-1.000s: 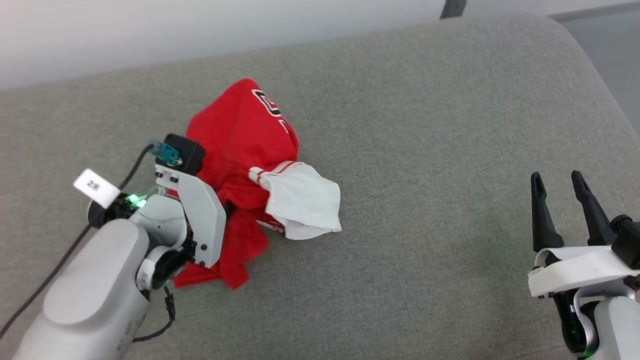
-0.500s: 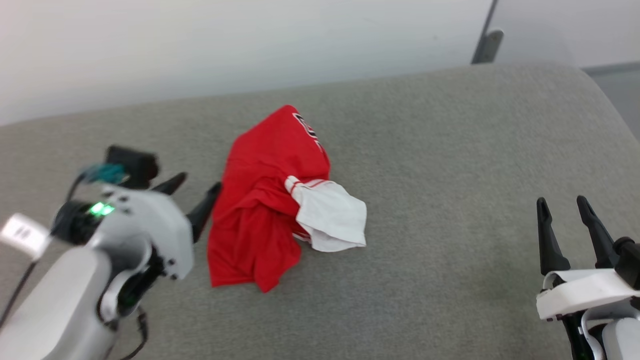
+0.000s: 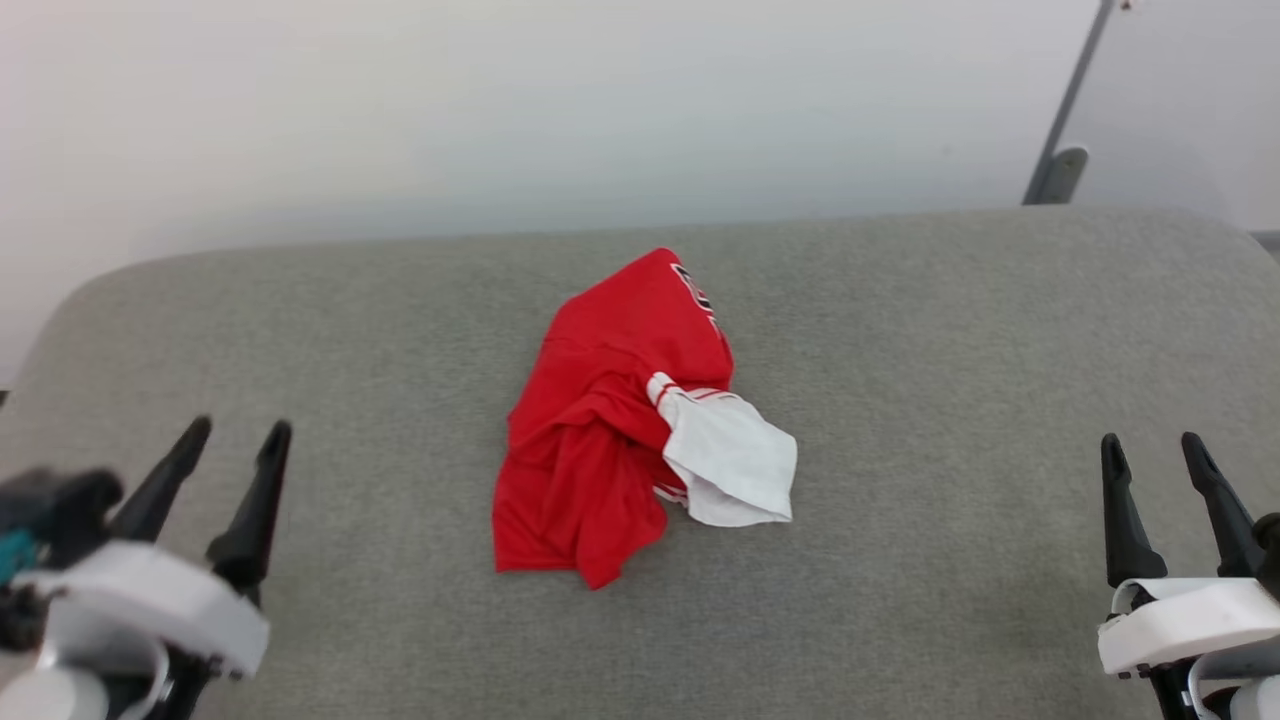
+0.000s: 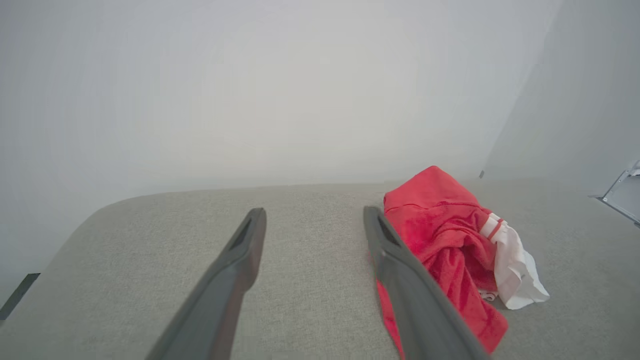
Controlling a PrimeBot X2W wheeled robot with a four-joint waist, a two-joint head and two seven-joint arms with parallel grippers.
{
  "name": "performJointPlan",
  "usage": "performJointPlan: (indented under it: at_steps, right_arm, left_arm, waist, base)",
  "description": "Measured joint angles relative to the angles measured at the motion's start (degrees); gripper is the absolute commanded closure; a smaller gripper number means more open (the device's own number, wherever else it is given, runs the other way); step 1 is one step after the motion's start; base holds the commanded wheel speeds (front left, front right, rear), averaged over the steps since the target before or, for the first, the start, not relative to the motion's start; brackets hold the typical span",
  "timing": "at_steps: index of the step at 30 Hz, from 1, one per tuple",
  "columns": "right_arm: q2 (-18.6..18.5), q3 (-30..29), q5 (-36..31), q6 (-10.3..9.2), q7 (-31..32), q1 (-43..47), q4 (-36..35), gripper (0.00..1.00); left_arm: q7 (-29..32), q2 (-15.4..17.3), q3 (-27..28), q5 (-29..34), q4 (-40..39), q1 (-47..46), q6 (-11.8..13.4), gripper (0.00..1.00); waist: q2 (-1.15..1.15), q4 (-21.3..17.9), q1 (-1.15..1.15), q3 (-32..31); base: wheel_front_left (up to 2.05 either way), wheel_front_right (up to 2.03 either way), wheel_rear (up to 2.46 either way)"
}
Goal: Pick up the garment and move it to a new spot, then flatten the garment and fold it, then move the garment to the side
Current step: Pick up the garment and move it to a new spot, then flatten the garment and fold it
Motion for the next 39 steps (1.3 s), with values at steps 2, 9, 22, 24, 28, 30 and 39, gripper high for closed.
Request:
performJointPlan:
  at_steps: [2,9,22,24,28,30,39]
  right_arm:
    - [0.0,-0.3,0.1,0.0,0.0,0.3,-0.4,0.0]
    - [0.1,-1.0,0.2,0.0,0.0,1.4,-1.0,0.0]
    - [0.1,-1.1,0.5,0.0,0.0,2.5,-1.4,0.0]
    - [0.1,-1.0,0.5,0.0,0.0,2.5,-1.5,0.0]
    - [0.0,-0.7,0.5,0.0,0.0,2.5,-1.5,0.0]
    - [0.0,-0.6,0.5,0.0,0.0,2.5,-1.5,0.0]
    - [-0.3,-0.1,0.8,0.0,0.0,2.5,-1.4,0.0]
  left_arm:
    - [-2.1,0.0,1.1,-0.4,-0.1,2.4,0.3,0.0]
    - [-8.5,-1.0,4.0,-1.9,1.1,8.4,0.1,0.0]
    - [-12.5,-2.2,6.4,-2.0,5.0,10.5,-2.4,0.0]
    - [-12.6,-2.3,6.4,-1.9,5.1,10.5,-2.4,0.0]
    - [-12.7,-2.4,6.4,-1.8,5.4,10.4,-2.6,0.0]
    - [-12.7,-2.5,6.4,-1.8,5.4,10.4,-2.9,0.0]
    - [-8.6,-2.1,4.8,-1.9,3.3,7.4,-2.4,0.0]
  waist:
    - [0.0,0.7,0.0,-0.3]
    - [0.0,2.6,0.0,-0.9]
    - [0.0,4.3,0.0,-1.1]
    - [0.0,4.4,0.0,-1.1]
    - [0.0,4.6,0.0,-1.1]
    - [0.0,4.7,0.0,-1.1]
    - [0.0,5.0,0.0,-0.4]
  base:
    - [0.0,0.0,0.0]
    - [0.0,0.0,0.0]
    - [0.0,0.0,0.0]
    - [0.0,0.0,0.0]
    - [0.0,0.0,0.0]
    - [0.0,0.0,0.0]
    - [0.0,0.0,0.0]
